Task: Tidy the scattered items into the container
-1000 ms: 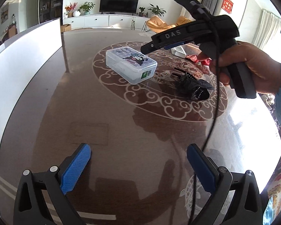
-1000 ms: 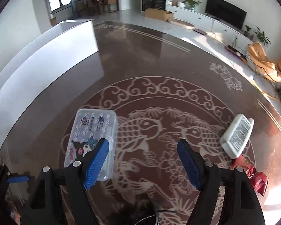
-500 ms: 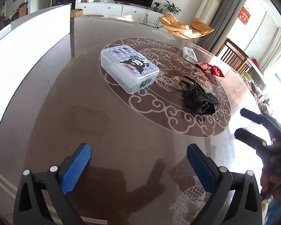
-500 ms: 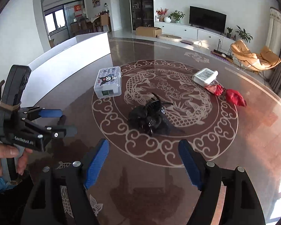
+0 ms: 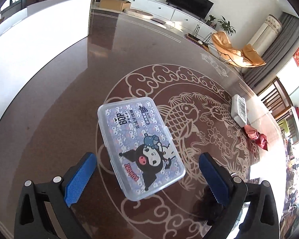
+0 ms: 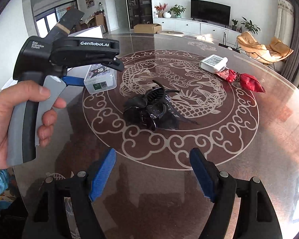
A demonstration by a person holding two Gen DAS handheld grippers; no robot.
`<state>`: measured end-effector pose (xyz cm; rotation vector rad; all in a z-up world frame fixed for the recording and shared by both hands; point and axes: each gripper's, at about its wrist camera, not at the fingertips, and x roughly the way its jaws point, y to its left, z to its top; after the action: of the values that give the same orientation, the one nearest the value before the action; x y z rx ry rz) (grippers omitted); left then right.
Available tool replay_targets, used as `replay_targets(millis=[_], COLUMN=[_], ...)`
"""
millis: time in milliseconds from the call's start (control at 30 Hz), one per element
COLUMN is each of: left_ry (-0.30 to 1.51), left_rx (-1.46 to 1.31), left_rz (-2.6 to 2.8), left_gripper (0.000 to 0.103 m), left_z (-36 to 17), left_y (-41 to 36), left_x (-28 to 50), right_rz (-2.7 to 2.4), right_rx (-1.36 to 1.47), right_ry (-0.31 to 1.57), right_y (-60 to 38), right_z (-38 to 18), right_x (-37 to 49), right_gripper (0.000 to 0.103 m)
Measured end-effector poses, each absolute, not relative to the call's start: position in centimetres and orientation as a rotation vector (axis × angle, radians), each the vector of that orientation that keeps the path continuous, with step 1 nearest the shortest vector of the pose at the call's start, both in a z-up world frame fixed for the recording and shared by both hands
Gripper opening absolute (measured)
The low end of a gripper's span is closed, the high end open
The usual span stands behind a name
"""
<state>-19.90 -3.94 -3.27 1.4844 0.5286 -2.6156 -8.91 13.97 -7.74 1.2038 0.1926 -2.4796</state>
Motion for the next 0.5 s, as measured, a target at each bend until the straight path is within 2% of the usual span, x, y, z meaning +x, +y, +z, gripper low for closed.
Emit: replay_targets(millis=[33, 67, 100, 167, 333, 500], left_ry=[0.505, 0.482, 0.443, 0.351, 0.211, 0.168], left_rx=[1.474, 1.452, 1.429, 1.418, 1.53, 1.572], left_rz=[-2.622, -2.641, -2.669, -2.729, -2.879, -2.909], left_gripper=[0.103, 0.087, 0.076, 0.07, 0.066, 0.063], left_z=[-3.3, -3.1, -2.9, -2.6, -2.1, -2.5], left_y=[-3.9, -4.1, -4.4, -4.8, -6.2, -7.3], left_x=[-20.0, -19.9, -19.5, -18.9, -15.9, -13.0], right_rz=[-2.477, -2.474, -2.472, -2.466, -2.45, -2.469], right_rx=[1.215, 1.223, 1.224, 1.209, 1.135, 1.165], right_ry=[0.198, 0.194, 0.182, 0.14, 0.032, 0.126], right_y=[14.1, 14.3, 14.6, 15.0, 13.9, 10.5], right_z=[-8.0, -8.1, -8.2, -7.7, -6.2, -7.7], right_x=[-9.0, -9.0, -9.1, -9.4, -12.1, -15.2], right_gripper=[0.077, 0.077, 0.077, 0.077, 0.077, 0.077])
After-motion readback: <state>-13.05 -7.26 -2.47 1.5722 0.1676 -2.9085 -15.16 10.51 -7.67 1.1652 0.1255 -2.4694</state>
